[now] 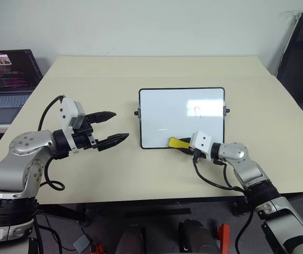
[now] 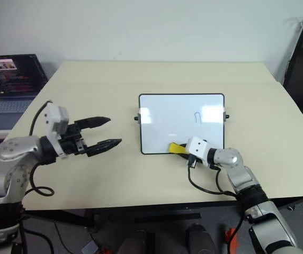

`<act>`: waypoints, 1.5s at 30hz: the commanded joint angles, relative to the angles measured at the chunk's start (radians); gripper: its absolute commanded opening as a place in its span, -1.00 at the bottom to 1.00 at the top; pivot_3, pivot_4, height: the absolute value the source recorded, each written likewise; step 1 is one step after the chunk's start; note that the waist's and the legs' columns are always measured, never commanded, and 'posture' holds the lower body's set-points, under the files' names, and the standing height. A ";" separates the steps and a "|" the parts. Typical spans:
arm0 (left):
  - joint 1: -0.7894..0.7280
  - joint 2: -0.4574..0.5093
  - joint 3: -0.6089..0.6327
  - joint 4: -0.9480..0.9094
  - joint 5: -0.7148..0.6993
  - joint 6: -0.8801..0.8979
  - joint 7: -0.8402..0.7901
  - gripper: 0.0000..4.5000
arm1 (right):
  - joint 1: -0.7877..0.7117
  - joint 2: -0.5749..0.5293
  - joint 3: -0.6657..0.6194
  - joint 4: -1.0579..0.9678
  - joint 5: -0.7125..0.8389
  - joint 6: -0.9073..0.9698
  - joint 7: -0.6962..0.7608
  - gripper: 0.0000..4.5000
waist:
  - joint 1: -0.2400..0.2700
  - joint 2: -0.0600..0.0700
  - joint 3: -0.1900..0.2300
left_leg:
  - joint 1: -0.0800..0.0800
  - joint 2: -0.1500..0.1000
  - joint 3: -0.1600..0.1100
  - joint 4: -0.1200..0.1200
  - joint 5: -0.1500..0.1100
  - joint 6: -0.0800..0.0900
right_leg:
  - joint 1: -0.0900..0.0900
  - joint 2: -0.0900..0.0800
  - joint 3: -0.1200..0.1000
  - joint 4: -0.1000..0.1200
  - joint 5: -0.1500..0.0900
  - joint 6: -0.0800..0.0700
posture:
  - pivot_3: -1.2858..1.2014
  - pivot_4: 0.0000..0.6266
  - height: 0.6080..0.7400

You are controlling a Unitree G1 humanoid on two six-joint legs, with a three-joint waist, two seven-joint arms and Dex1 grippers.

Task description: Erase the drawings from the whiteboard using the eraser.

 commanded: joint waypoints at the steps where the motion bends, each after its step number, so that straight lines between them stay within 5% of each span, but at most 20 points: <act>1: 0.003 0.012 0.025 -0.023 -0.003 -0.011 0.001 1.00 | -0.028 -0.123 -0.099 0.040 0.016 0.015 0.007 -0.55 | 0.002 0.002 0.001 | 0.000 0.000 0.000 0.000 0.000 0.000 | 0.000 0.000 0.000 0.000 0.000 0.000 | 0.03 -0.52 1.00; 11: -0.014 0.031 0.040 -0.019 -0.005 -0.011 -0.004 1.00 | 0.015 -0.405 -0.295 -0.281 0.315 0.260 0.292 -0.56 | 0.025 0.005 0.005 | -0.012 -0.002 -0.001 0.000 -0.003 0.000 | -0.007 -0.002 -0.002 -0.006 0.003 0.008 | 0.03 -0.52 1.00; 20: -0.020 0.081 0.071 0.021 0.000 -0.033 -0.033 1.00 | -0.029 -0.592 -0.416 -0.186 0.316 0.247 0.320 -0.56 | 0.024 0.005 0.006 | -0.023 -0.002 0.000 0.000 -0.004 0.000 | -0.019 -0.002 -0.001 -0.006 0.005 0.004 | 0.03 -0.52 1.00; 41: -0.017 0.064 0.057 0.014 -0.002 -0.041 -0.024 1.00 | -0.042 -0.568 -0.376 -0.162 0.307 0.229 0.338 -0.56 | 0.023 0.006 0.007 | -0.023 -0.002 0.001 0.002 -0.004 0.000 | -0.019 -0.002 0.000 -0.005 0.005 0.004 | 0.03 -0.52 1.00; 45: -0.019 0.062 0.058 0.017 0.000 -0.041 -0.023 1.00 | -0.065 -0.489 -0.385 -0.189 0.332 0.240 0.277 -0.56 | 0.021 0.006 0.007 | -0.023 -0.002 0.001 0.003 -0.004 0.000 | -0.019 -0.001 0.000 -0.004 0.005 0.004 | 0.03 -0.52 1.00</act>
